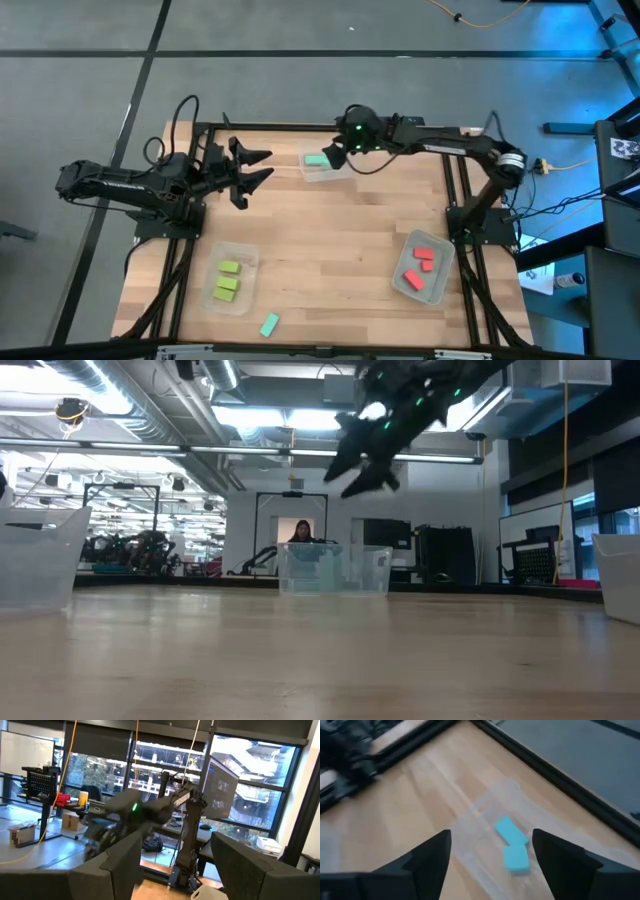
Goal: Sort & place blocks by color
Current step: Put the blue block into the top transparent bin
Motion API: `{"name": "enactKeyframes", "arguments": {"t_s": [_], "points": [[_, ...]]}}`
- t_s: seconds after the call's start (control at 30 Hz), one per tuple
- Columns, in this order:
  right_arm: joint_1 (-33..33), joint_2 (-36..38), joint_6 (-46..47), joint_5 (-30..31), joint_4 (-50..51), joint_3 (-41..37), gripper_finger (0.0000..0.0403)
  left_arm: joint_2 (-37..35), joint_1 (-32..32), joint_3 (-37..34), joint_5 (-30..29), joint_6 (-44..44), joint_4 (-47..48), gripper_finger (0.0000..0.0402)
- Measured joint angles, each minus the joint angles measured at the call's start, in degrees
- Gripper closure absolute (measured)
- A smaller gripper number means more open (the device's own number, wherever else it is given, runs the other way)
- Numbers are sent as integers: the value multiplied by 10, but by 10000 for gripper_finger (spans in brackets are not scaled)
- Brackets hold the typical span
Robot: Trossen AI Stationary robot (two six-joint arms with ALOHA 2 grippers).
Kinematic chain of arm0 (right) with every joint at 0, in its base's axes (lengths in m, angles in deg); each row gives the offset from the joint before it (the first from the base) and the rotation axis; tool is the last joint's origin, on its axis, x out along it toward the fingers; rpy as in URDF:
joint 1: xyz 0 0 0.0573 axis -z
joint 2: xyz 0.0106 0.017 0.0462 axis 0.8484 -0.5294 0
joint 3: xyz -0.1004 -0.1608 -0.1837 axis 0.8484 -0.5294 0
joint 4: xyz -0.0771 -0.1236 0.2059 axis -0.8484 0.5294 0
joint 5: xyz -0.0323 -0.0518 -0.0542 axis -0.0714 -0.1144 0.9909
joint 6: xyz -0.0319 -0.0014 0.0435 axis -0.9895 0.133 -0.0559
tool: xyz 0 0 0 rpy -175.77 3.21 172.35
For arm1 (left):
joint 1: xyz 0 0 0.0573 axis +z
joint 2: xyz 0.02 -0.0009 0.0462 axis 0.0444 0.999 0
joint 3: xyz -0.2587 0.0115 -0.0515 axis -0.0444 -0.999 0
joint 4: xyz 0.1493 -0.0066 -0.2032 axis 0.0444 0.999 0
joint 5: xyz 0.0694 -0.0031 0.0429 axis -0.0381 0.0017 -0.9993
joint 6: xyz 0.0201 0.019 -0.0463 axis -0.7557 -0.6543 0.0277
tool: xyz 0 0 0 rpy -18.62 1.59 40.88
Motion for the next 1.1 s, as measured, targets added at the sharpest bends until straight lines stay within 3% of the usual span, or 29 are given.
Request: {"name": "enactKeyframes", "arguments": {"t_s": [0.17, 0.3, 0.53, 0.63, 0.77, 1.1], "points": [[-17, 97, -54, -62, 61, -10, 121, 0, 0, 0, 13, 25, 3, 172], [-64, 201, -41, -76, 48, -84, 124, 0, 0, 0, 55, 60, 4, 172], [-183, 357, 62, -75, -253, -267, 124, 0, 0, 0, 97, 94, 5, 172], [-216, 385, 31, -43, -341, -302, 124, 0, 0, 0, 86, 94, 6, 172], [-235, 395, -23, -16, -345, -302, 124, 0, 0, 0, 85, 92, 6, 172], [-236, 395, -36, -15, -345, -297, 124, 0, 0, 0, 84, 90, 6, 172]]}}
